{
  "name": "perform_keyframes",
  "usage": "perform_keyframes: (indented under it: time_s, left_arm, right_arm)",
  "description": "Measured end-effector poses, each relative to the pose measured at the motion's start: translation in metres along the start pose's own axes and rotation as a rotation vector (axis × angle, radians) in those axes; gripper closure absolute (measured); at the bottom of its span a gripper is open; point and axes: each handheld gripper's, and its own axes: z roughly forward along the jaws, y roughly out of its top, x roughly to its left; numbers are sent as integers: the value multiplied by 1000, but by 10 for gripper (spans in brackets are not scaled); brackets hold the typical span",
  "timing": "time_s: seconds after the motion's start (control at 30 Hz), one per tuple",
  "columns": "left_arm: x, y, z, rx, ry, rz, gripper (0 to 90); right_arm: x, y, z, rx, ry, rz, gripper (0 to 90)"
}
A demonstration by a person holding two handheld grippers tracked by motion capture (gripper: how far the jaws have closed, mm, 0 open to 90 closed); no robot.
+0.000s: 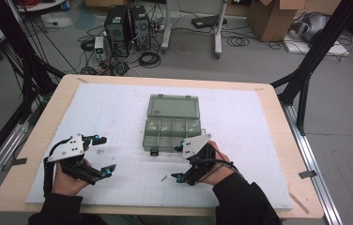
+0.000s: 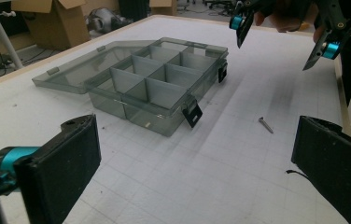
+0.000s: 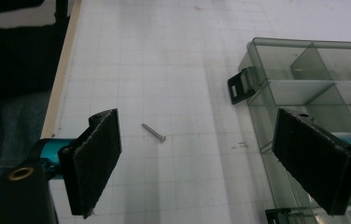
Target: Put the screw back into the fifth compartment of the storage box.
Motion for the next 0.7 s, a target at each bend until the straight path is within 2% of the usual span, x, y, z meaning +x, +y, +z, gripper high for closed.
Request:
perform_keyframes:
  time_s: [0.17, 0.37, 0.7]
  left_arm:
    - [0, 0, 0, 1, 1, 0, 17]
    - [0, 0, 0, 4, 2, 3, 18]
    - [-1, 1, 2, 5, -1, 9, 17]
  right_arm:
    - [-1, 7, 8, 68, 14, -39, 159]
    - [-1, 13, 17, 119, 59, -65, 216]
    - [1, 21, 29, 209, 97, -113, 262]
